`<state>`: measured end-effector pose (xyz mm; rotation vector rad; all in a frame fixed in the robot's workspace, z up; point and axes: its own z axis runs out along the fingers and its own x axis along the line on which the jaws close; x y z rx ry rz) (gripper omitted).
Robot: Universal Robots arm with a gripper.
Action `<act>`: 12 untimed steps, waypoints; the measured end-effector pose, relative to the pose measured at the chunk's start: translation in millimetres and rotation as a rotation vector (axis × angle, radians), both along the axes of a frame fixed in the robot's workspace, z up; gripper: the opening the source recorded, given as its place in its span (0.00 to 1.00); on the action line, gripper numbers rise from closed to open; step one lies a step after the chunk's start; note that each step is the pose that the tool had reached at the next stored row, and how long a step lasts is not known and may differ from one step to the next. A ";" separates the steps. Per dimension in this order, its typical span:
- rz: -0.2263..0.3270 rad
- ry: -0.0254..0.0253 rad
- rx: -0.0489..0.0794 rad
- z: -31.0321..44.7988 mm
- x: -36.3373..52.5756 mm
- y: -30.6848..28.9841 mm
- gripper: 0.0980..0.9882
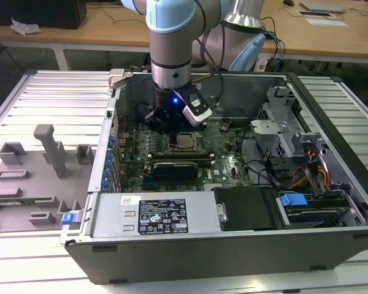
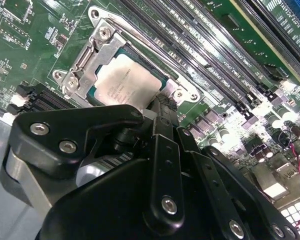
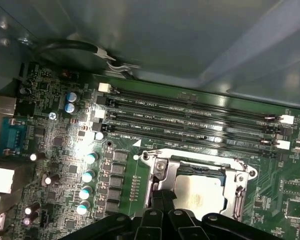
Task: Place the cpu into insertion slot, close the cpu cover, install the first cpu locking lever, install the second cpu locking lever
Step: 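Close the cpu cover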
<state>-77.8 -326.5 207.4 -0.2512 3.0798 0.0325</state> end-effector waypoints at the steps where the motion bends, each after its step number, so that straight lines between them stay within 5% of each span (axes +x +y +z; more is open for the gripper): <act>1: 0.000 0.0000 0.004 0.0 0.0 0.0 0.01; 12: 0.000 0.0001 0.010 -0.3 8.0 0.0 0.01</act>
